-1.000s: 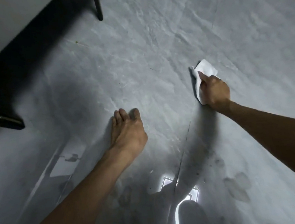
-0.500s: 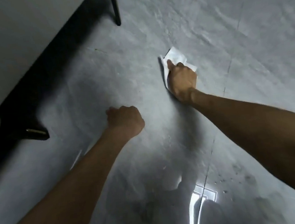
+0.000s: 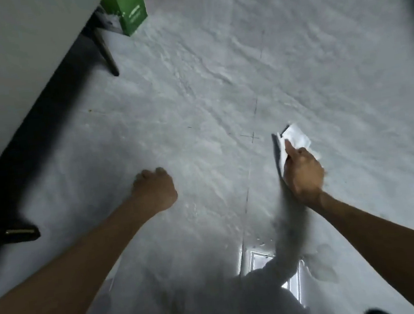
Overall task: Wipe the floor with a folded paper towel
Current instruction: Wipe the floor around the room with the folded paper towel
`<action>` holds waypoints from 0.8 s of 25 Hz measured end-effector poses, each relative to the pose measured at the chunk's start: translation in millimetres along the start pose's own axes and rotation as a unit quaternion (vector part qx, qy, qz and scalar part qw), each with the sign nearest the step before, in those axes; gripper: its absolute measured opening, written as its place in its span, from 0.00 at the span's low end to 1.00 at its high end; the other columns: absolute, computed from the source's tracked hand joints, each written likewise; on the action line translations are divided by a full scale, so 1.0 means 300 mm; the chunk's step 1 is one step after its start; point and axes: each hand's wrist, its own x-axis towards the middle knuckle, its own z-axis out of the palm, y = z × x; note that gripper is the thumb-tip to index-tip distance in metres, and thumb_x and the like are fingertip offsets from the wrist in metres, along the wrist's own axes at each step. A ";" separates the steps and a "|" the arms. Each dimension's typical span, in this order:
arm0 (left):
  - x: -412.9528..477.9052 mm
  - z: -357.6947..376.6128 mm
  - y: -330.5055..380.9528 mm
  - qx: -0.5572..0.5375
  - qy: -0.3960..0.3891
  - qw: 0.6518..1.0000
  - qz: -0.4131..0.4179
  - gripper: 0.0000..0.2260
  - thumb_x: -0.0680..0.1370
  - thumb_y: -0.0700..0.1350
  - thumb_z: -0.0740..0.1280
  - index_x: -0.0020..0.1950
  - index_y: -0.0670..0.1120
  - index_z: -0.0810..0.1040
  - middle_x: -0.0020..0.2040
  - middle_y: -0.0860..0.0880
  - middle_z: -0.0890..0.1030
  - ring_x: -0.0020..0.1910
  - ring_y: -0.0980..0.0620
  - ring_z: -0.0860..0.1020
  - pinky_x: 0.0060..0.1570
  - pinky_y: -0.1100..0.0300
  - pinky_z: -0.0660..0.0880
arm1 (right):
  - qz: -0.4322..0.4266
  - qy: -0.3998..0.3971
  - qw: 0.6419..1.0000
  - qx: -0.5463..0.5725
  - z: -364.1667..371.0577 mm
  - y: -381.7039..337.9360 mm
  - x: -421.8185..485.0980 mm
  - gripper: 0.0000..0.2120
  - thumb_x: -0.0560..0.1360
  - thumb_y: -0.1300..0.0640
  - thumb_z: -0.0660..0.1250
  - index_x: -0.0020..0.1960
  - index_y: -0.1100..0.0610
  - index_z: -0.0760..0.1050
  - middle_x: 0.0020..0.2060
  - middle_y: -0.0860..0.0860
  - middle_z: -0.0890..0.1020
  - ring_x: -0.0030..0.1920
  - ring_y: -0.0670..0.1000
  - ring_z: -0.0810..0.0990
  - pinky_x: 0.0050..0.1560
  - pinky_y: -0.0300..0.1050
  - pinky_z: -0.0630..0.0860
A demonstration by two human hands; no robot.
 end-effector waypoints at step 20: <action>-0.257 0.111 0.928 0.126 -0.127 0.967 0.184 0.30 0.79 0.43 0.52 0.76 0.34 0.43 0.73 0.25 0.44 0.74 0.28 0.43 0.74 0.41 0.43 | 0.185 -0.020 0.983 0.003 -0.218 0.568 -0.127 0.24 0.77 0.61 0.60 0.72 0.52 0.67 0.47 0.59 0.80 0.43 0.61 0.80 0.38 0.50 0.73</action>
